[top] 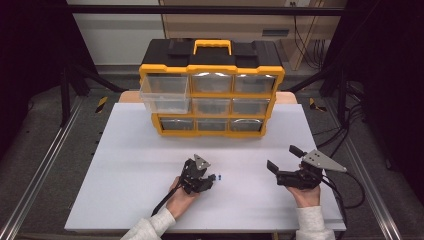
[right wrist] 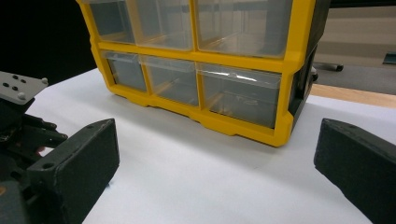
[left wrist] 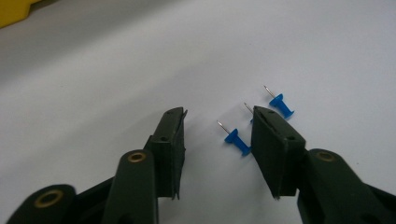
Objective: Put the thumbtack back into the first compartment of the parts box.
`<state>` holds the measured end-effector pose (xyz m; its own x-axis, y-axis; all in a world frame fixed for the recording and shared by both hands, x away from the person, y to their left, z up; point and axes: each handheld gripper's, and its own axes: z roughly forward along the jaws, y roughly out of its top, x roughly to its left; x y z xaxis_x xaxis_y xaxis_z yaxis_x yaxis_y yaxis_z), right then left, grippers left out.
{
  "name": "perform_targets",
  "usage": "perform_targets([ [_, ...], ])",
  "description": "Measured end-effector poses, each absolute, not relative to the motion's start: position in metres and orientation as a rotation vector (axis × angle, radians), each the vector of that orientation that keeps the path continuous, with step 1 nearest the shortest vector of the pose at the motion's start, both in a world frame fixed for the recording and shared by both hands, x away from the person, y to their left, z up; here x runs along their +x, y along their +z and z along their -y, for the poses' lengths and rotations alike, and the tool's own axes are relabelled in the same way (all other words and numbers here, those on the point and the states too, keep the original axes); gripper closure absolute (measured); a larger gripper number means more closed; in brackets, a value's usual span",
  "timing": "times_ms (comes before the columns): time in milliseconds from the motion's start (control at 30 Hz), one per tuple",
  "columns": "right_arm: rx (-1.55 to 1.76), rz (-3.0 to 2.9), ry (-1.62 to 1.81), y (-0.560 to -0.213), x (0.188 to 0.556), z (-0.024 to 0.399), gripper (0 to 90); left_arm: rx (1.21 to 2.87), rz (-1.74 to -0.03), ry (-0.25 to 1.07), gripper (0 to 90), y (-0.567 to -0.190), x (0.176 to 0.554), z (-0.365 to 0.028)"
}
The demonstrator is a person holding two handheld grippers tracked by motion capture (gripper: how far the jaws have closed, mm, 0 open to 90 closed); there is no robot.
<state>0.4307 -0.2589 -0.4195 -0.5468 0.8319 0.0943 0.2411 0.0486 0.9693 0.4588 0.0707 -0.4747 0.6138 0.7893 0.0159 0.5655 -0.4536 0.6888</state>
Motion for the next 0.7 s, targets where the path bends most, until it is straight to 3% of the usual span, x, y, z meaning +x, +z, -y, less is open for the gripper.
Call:
perform_targets([
  [700, 1.07, -1.821, 1.531, -0.42, 0.4311, 0.2581, 1.0, 2.217, -1.056, 0.452, 82.2, -0.4728, 0.4552, -0.0696],
])
